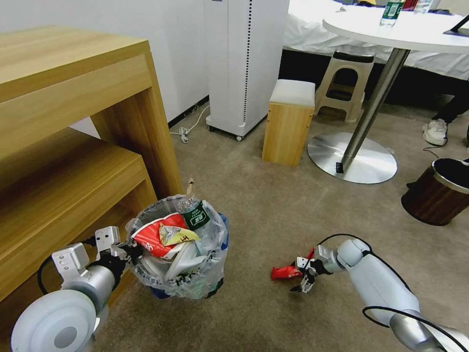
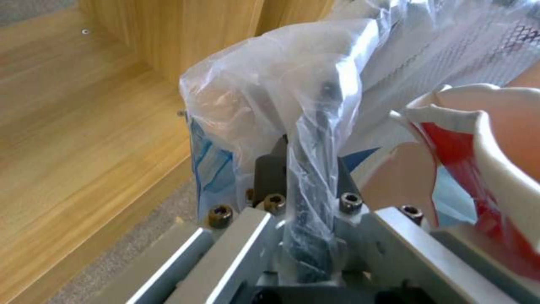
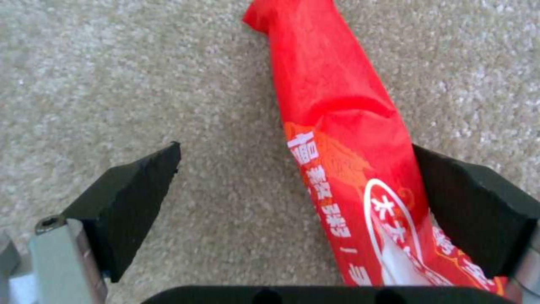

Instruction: Pick up the trash bin and place the garbage on the floor into it.

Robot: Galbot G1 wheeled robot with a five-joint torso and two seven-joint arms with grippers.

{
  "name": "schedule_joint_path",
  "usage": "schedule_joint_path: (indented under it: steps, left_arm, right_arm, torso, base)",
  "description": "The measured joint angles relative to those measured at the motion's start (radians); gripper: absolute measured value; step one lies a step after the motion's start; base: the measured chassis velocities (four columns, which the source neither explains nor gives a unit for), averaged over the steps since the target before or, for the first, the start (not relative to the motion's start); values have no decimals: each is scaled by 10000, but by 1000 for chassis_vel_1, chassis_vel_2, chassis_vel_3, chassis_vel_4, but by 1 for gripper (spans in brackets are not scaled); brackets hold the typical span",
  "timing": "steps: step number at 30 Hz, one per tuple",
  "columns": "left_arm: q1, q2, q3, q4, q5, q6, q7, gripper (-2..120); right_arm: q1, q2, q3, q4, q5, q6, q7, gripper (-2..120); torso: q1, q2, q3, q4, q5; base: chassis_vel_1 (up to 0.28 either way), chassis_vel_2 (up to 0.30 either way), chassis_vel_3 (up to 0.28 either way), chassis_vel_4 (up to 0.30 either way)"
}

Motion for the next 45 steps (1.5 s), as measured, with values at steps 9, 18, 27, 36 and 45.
schedule_joint_path:
  steps: [9,18,27,36,45]
  left_arm:
    - [-35,-17,22,43,21,-6,10,1]
    - [-58,-53,114,91,115,-14,16,1]
    - [-27,-47,84,69,118,-19,28,1]
    - [-1,-31,48,58,119,-26,39,1]
    - [-21,3,83,59,119,-30,32,1]
  right_arm:
    - [21,-104,40,-18,-229,-142,216,73]
    - [-29,-360,100,204,-135,-144,256,39]
    - [-76,-382,126,266,-102,-144,295,14]
    - [-250,-700,163,1026,627,-161,487,0]
    - [-508,-1376,-125,4079,4497,-749,1181,0]
  torso:
    - [0,0,0,0,-1]
    - [0,0,0,0,0]
    - [0,0,0,0,0]
    - [0,0,0,-1,1]
    - [-1,0,-1,0,-4]
  base:
    - [0,0,0,0]
    - [0,0,0,0]
    - [0,0,0,0]
    - [0,0,0,0]
    - [0,0,0,0]
